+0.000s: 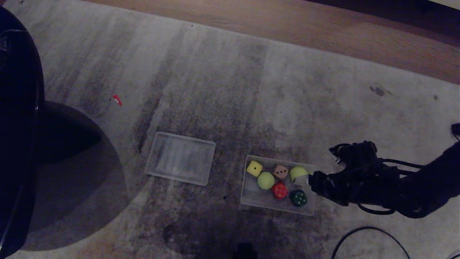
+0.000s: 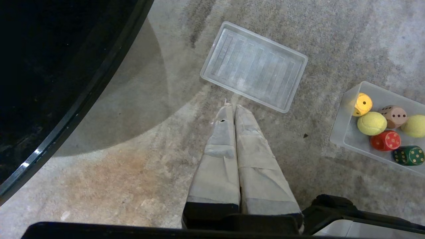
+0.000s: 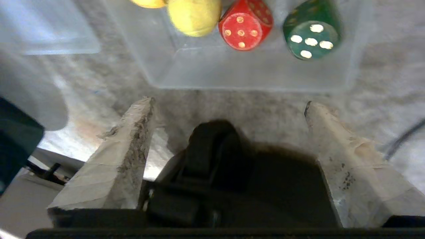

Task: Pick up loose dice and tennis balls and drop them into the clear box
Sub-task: Put the toys in the box, then close the lid

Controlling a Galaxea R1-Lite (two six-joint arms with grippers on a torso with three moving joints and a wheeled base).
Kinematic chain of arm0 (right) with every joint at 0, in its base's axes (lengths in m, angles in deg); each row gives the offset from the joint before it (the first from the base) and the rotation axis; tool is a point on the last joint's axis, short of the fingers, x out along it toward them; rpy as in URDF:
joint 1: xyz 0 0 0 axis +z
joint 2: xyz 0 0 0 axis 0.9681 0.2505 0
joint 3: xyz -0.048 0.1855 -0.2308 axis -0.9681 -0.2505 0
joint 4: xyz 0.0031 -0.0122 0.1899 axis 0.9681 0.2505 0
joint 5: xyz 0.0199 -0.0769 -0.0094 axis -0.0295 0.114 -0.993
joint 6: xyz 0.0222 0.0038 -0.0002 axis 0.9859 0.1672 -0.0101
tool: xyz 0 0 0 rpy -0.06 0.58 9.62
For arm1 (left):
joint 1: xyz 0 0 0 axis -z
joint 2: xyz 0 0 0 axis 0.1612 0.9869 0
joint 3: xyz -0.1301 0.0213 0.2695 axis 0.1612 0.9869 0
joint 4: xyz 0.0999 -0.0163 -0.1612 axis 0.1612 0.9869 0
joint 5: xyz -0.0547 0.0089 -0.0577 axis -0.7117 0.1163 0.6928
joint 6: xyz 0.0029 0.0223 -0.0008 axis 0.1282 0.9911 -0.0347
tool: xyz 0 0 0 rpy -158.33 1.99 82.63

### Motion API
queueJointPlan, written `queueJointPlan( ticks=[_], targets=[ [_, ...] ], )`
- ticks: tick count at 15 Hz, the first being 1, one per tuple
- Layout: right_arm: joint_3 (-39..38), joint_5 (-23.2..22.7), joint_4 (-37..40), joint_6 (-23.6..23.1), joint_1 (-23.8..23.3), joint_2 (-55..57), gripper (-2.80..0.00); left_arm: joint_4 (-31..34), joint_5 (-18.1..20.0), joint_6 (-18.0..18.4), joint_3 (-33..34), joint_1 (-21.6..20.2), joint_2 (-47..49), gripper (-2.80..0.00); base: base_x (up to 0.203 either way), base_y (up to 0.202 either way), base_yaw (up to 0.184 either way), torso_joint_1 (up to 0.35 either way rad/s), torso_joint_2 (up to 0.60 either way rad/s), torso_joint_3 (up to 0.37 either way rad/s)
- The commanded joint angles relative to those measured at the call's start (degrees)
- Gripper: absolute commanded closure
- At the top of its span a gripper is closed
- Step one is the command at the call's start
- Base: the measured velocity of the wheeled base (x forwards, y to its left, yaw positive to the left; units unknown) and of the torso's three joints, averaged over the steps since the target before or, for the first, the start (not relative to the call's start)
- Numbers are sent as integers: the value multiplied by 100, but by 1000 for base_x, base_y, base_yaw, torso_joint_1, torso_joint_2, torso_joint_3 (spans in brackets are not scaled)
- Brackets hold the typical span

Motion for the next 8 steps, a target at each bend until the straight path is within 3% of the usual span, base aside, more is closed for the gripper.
queueJointPlan(
  ticks=[1, 4, 8],
  targets=[
    [-904, -40, 7, -55, -165, -1455, 0, -4, -6, -6, 0, 0, 6, 0, 0, 0, 0, 0, 0, 0],
    [-1884, -32, 403, -802, -385, -2949, 0, -4, -6, -6, 0, 0, 6, 0, 0, 0, 0, 0, 0, 0],
    [-2335, 245, 2271, -1639, -831, -5328, 0, -4, -6, -6, 0, 0, 6, 0, 0, 0, 0, 0, 0, 0]
  ],
)
